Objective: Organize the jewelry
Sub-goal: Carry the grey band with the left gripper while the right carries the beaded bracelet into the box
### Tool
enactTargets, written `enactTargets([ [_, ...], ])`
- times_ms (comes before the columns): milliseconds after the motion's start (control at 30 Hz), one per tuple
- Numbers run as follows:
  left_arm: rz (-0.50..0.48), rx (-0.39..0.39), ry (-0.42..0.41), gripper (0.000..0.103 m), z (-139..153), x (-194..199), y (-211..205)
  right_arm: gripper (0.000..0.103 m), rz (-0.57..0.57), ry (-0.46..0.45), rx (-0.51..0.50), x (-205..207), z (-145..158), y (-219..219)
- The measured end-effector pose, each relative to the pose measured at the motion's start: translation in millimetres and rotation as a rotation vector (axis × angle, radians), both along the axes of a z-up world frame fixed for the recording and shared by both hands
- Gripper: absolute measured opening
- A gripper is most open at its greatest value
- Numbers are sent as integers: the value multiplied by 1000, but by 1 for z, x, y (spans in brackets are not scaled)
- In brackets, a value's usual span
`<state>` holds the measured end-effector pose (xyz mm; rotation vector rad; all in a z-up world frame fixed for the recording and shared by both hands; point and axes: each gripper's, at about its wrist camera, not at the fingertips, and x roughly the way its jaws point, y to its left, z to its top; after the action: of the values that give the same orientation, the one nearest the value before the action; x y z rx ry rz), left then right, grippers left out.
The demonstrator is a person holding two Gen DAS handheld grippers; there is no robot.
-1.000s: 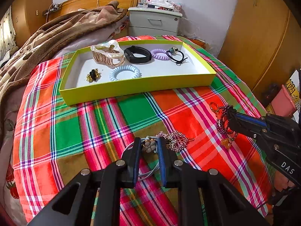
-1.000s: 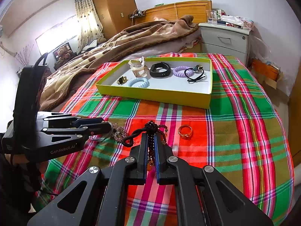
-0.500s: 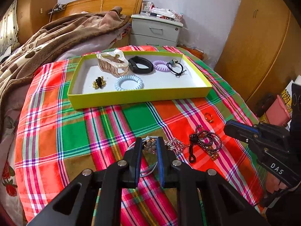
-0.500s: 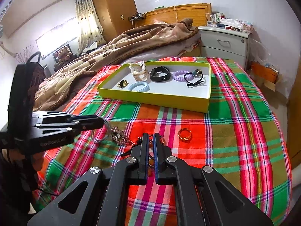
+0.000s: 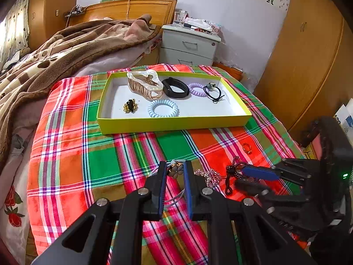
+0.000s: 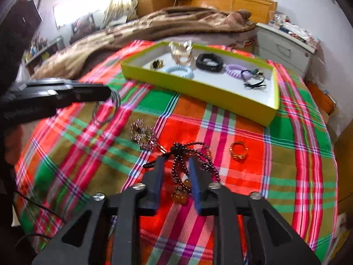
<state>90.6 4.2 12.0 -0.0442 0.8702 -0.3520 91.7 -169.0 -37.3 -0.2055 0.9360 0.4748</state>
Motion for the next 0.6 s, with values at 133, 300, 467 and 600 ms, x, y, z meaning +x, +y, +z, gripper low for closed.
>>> enactTargets([
  [133,1,-3,0,16,1,1,1,36,5,0,-23,3,-3,2],
  [300,0,-5,-3,16,3,-1,2,7,-26,7,-16,5,-2,-2],
  [467,1,0,-17,16,10,-1,3,6,-36,-24,-5,-1,9,-4],
  [600,3,2,-35,16,18,1,5,6,-74,-67,58,-1,31,-15],
])
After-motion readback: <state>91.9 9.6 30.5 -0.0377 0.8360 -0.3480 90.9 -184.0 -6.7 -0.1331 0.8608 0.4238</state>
